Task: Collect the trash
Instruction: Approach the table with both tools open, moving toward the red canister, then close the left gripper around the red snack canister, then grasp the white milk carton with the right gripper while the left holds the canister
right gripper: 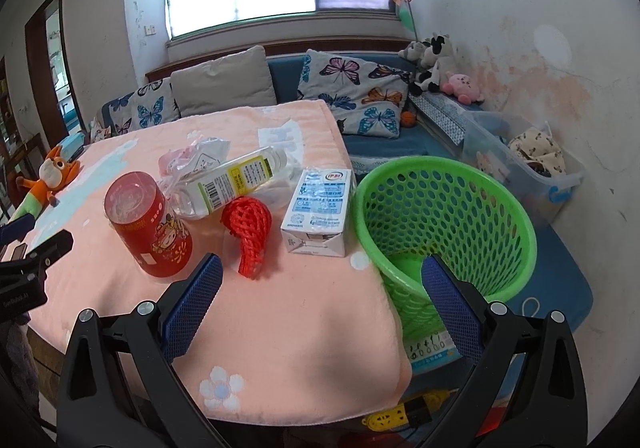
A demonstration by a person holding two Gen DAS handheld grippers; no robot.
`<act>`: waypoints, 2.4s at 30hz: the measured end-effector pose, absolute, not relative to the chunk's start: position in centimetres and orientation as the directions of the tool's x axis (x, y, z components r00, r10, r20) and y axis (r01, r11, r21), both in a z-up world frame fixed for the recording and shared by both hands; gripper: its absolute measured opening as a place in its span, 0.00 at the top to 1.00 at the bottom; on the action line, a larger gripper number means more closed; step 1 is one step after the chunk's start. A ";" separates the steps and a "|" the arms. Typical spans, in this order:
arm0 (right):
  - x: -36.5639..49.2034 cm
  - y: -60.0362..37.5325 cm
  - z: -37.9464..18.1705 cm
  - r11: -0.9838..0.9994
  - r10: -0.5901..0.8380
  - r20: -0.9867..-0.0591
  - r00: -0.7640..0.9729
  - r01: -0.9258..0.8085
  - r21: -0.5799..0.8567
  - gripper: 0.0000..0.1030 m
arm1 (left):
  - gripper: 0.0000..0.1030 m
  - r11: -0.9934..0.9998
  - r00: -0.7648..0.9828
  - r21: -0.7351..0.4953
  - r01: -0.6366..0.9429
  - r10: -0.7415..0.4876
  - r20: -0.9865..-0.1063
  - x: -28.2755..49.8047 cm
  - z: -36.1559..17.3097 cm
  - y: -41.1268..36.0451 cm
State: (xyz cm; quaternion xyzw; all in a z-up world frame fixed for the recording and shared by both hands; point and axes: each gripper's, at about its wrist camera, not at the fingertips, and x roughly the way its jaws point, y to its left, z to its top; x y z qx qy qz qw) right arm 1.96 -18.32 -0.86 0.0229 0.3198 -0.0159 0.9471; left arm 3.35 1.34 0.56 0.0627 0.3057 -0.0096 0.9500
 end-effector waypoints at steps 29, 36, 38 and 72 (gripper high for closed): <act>3.8 -20.0 -0.1 0.998 -0.013 -0.606 0.796 0.052 0.047 0.04 | 0.07 0.984 0.805 0.111 0.142 -0.050 -0.592 7.1 1.4 0.4; 5.3 -20.7 -0.2 0.998 -0.001 -0.615 0.788 0.040 0.049 0.04 | 0.07 0.965 0.787 0.131 0.228 -0.103 -0.608 7.5 -0.1 -2.0; 5.5 -20.9 -0.3 0.998 0.006 -0.615 0.788 0.036 0.055 0.04 | 0.07 0.959 0.785 0.149 0.241 -0.102 -0.611 7.9 -0.7 -2.7; 10.7 -19.3 -1.3 1.000 0.023 -0.654 0.756 -0.005 0.028 0.09 | 0.40 0.975 0.850 0.104 0.196 -0.116 -0.513 8.3 1.8 -0.6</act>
